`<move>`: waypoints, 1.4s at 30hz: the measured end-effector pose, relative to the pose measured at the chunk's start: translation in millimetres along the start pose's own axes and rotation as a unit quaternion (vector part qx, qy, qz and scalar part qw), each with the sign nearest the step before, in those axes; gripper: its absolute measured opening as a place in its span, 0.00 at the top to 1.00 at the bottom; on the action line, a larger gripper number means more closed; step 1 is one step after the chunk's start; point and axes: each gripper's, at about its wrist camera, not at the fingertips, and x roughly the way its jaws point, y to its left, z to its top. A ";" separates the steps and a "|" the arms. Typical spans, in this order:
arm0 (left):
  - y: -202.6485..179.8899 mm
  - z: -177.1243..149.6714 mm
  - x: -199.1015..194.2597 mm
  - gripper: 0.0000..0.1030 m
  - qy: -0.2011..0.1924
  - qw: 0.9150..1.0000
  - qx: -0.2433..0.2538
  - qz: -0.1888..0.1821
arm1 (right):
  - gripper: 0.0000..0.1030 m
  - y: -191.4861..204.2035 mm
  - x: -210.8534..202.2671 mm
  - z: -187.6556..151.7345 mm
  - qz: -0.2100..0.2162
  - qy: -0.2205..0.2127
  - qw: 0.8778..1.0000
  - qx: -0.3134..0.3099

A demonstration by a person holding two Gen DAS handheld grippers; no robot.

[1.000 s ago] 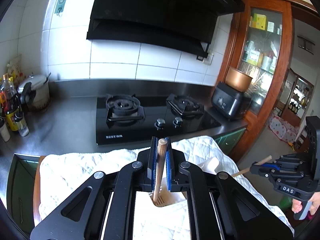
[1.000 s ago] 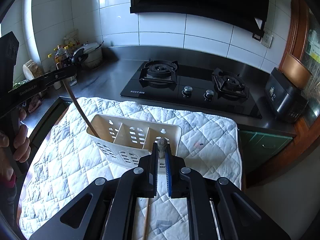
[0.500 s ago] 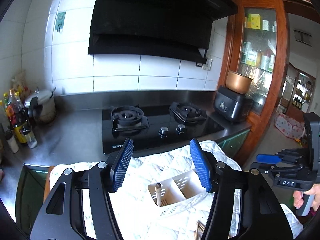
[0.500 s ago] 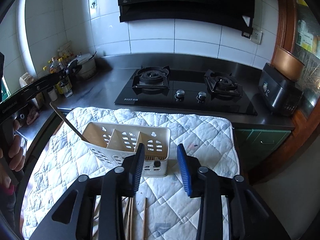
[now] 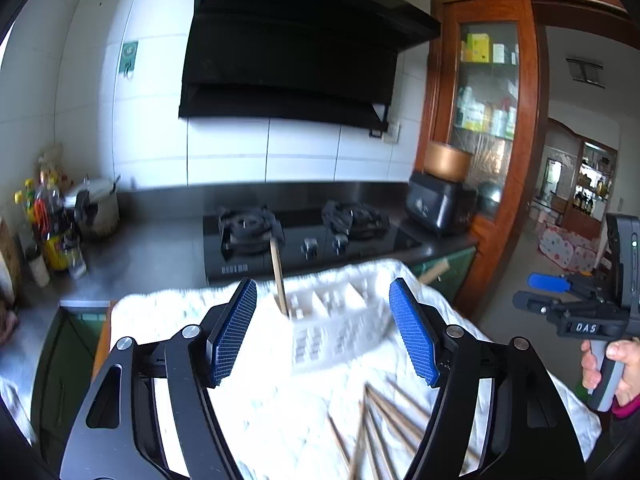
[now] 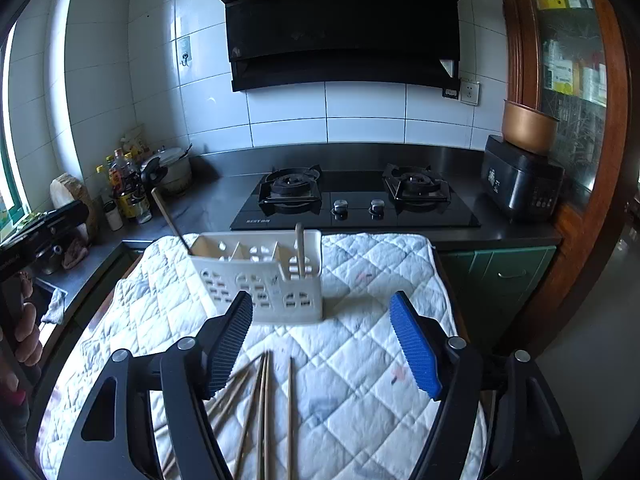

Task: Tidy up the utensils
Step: 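Open both tools and withdraw them from the holder back to the chopsticks, then lower the left tool onto a chopstick and close it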

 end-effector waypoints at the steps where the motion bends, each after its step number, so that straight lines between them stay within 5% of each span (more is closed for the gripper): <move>1: -0.6 -9.2 -4.7 0.33 0.005 1.000 -0.004 -0.003 | 0.30 1.1 -4.5 -9.9 -0.001 -0.001 1.000 -0.001; 10: 1.5 -102.6 -12.3 0.33 0.085 0.995 -0.042 -0.028 | 0.30 10.1 -27.3 -89.6 -0.003 -0.006 1.000 0.015; 19: -6.2 -175.2 6.3 0.33 0.150 0.988 -0.014 -0.015 | 0.30 22.2 -22.3 -137.8 -0.002 0.010 0.999 0.037; 42: -12.3 -209.1 33.4 0.36 0.189 0.982 0.007 -0.027 | 0.30 10.2 12.5 -175.5 -0.017 0.062 0.996 0.064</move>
